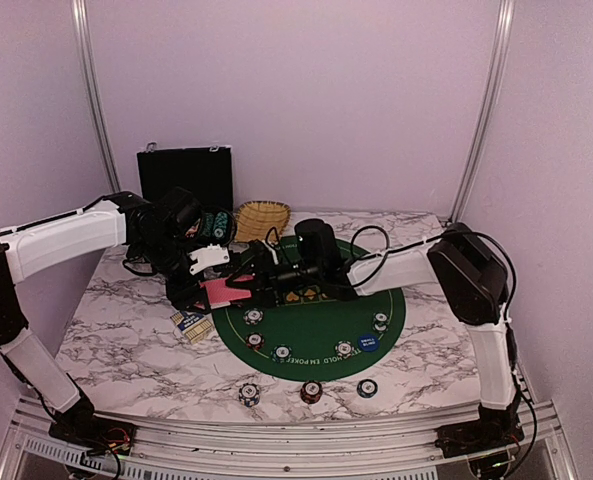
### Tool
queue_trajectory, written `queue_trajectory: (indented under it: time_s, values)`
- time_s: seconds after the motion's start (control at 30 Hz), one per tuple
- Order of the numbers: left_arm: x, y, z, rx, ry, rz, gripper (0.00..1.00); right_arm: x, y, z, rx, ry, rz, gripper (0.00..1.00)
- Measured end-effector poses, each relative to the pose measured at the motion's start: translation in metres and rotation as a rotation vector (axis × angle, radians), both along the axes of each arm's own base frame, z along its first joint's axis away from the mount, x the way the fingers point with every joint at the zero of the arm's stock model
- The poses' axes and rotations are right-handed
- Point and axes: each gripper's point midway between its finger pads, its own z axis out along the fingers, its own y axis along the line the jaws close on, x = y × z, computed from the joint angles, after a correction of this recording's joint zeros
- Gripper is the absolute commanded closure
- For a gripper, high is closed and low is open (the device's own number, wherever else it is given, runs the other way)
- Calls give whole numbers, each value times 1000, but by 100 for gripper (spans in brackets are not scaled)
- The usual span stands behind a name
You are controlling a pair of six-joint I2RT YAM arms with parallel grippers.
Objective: Distribute texas hold em gaming equipment
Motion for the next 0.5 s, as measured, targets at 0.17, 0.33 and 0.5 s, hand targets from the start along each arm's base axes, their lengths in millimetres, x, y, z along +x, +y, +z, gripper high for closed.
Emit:
queue_trajectory:
  time_s: [0.17, 0.33, 0.5]
  values:
    - [1, 1, 0, 5, -3, 2, 100, 3, -3, 8, 16, -12, -5, 67]
    - [1, 1, 0, 6, -3, 2, 100, 2, -5, 5, 9, -4, -2, 84]
    - [1, 1, 0, 6, -3, 2, 100, 2, -11, 0, -3, 6, -3, 100]
